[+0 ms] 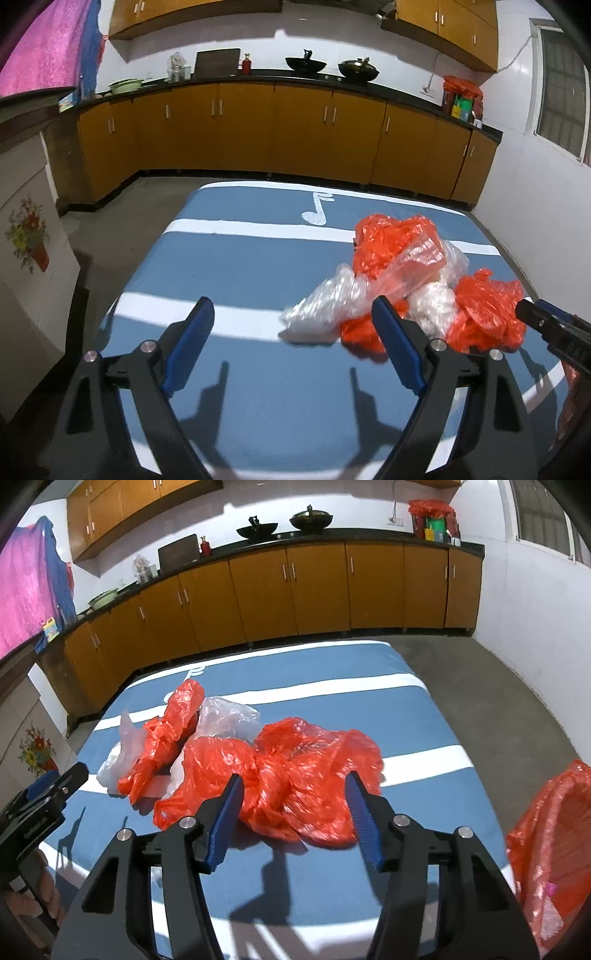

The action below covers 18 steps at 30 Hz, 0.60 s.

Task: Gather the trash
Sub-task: 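Grasp the large red bag with the right tool while the left tool grasps a clear bag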

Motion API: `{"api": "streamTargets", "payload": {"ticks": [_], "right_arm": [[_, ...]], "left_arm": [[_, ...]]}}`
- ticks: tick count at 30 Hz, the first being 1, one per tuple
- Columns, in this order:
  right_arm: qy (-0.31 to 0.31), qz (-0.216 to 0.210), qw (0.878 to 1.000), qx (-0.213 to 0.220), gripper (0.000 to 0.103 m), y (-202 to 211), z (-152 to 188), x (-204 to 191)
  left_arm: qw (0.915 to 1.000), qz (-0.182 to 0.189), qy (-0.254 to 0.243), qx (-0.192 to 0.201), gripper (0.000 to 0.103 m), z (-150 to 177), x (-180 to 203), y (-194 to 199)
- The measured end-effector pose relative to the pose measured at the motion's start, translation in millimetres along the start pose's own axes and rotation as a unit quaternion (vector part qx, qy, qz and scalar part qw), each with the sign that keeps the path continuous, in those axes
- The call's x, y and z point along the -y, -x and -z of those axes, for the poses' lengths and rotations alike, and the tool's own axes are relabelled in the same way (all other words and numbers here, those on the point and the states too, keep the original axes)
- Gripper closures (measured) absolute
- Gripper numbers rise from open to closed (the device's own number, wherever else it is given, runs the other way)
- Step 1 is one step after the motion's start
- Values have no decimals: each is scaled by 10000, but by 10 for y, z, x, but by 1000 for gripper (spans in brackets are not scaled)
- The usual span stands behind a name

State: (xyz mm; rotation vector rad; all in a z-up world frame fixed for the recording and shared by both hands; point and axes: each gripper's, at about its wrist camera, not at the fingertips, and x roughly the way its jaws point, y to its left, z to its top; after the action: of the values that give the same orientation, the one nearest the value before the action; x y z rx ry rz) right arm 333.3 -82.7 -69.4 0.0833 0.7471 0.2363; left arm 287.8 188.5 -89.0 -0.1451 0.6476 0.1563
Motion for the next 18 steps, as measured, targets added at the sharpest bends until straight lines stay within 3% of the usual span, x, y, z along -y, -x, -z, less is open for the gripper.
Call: {"api": "streamTargets", "payload": {"ticks": [4,10,14,18], "right_arm": [[64,2,9999,-112,51,-127,-28,-34],[235,-49,9990,-386,68,-271,10,-63],[321,-145,9983,-462,80,-249,53,-69],[342,-166,9982,-472,85,-233,96,-109]], "left_arm": [[9998,106,-57,-170,29,-67,62,-186],[9984,272,3,-501,45,-98,100,-398],[9970,369,-98,-666,60,-72,140,-457],[9959,427,-163,-783,78,-45,184,-479]]}}
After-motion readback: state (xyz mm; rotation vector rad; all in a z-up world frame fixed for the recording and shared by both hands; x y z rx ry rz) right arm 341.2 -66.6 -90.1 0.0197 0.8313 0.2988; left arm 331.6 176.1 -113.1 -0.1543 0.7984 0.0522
